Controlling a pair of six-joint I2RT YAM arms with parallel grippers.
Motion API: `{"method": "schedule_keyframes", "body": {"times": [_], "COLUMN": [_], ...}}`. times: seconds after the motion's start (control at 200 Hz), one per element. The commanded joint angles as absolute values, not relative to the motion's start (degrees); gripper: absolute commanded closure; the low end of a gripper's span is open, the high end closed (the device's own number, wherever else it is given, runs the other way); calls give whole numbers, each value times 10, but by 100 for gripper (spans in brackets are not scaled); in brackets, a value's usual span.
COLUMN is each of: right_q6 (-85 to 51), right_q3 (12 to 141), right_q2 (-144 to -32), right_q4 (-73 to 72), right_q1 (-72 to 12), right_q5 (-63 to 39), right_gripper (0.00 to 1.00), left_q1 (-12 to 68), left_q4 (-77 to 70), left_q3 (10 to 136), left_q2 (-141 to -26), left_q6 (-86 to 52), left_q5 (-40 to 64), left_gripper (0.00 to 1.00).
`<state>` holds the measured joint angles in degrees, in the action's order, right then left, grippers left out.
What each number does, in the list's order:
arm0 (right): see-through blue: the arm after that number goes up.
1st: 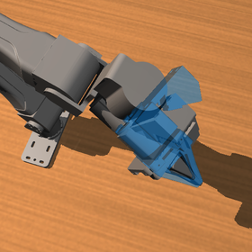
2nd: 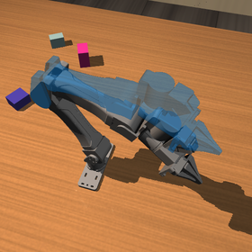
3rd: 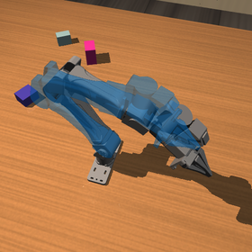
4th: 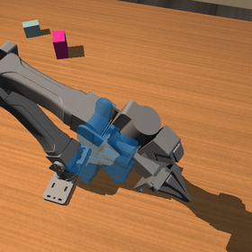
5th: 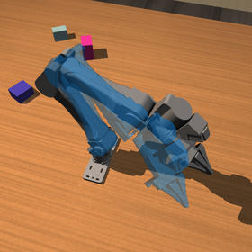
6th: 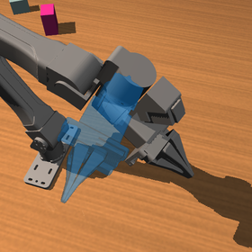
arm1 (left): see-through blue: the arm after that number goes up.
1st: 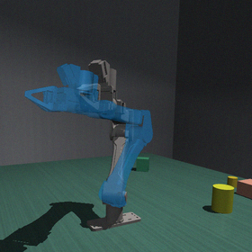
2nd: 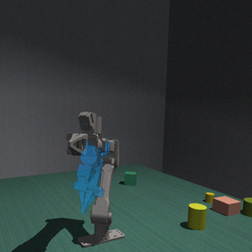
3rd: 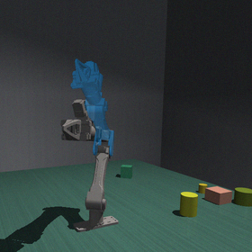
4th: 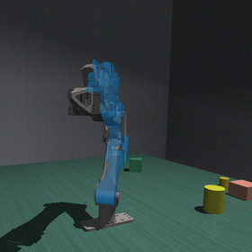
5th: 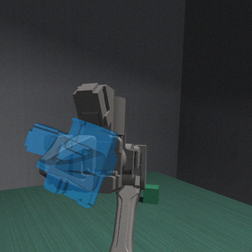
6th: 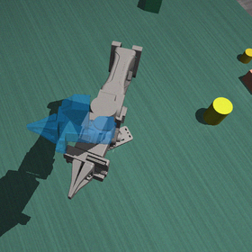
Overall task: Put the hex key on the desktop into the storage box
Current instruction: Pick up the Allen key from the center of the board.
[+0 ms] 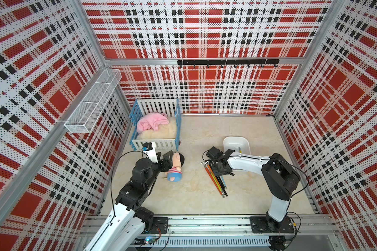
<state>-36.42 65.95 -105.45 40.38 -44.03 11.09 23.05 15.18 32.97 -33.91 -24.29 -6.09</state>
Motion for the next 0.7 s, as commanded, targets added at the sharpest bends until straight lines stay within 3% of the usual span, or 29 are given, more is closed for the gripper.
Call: {"method": "schedule_keyframes", "body": {"times": [0.0, 0.346, 0.696], "right_q6": [-357, -353, -352], "right_q3": [662, 693, 717], "right_q2": [-1073, -1121, -1165], "right_q4": [416, 467, 492], "right_q1": [-434, -422, -412], "right_q5": [82, 40, 33], "right_gripper": [76, 77, 86], "left_q1": [235, 235, 235], "left_q4": [156, 155, 156], "left_q3": [342, 343, 342], "left_q2": [-334, -337, -335], "left_q6": [-247, -247, -247], "left_q5": [-63, -62, -63], "left_gripper": [28, 28, 28]}}
